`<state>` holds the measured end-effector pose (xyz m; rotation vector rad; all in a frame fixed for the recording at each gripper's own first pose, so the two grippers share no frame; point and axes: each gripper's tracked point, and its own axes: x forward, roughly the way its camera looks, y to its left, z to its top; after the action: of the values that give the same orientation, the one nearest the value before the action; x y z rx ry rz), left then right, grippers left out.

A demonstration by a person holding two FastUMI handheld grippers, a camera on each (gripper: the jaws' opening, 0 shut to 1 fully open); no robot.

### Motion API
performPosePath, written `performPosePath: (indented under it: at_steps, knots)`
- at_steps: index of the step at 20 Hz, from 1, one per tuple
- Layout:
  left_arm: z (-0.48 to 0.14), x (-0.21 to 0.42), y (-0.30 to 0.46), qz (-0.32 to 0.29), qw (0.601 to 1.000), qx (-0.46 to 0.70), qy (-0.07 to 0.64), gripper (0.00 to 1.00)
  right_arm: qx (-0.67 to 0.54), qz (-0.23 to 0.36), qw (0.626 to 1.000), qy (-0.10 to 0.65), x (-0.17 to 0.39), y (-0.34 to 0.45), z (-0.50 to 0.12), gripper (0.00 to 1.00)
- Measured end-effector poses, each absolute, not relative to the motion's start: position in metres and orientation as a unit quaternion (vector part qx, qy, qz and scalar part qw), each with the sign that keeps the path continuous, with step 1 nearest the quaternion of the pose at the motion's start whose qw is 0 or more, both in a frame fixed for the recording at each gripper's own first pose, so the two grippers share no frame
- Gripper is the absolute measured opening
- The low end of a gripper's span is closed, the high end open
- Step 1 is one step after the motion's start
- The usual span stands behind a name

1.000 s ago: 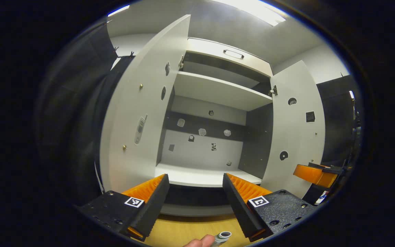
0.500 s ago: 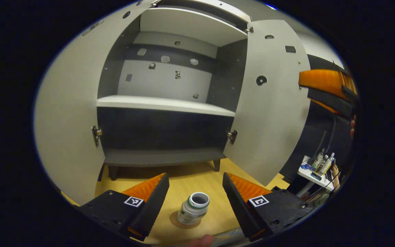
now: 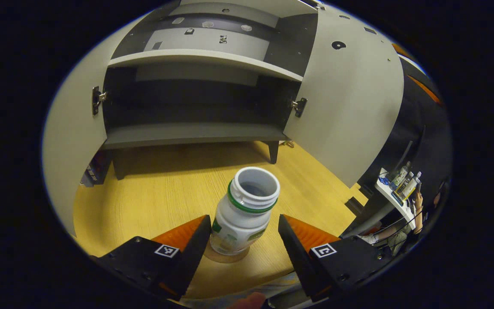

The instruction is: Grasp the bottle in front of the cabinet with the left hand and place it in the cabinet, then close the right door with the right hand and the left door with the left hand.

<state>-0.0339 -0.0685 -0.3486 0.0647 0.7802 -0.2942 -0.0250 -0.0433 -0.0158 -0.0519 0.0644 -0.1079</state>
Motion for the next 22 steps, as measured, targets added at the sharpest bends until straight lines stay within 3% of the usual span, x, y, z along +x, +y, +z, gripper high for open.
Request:
performPosePath:
  at_steps: [5, 8, 11, 14, 22]
  knots:
    - [-0.36, -0.029, -0.063, -0.135, 0.914, 0.01, 0.382, 0.95, -0.021, -0.055, 0.998, 0.034, -0.027, -0.045, -0.019, 0.98]
    - [-0.356, -0.029, -0.056, -0.128, 0.921, 0.006, 0.367, 0.77, -0.017, -0.056, 0.998, 0.035, -0.027, -0.046, -0.019, 0.98]
    - [-0.328, -0.027, -0.054, -0.124, 0.935, 0.03, 0.332, 0.71, -0.019, -0.056, 0.998, 0.034, -0.026, -0.046, -0.019, 0.98]
    - [-0.273, -0.015, -0.067, -0.136, 0.951, 0.06, 0.271, 0.71, -0.02, -0.055, 0.998, 0.031, -0.026, -0.044, -0.017, 0.98]
    - [-0.083, 0.041, -0.09, -0.135, 0.986, -0.002, 0.103, 0.71, -0.018, -0.052, 0.998, 0.023, -0.032, -0.044, -0.013, 0.98]
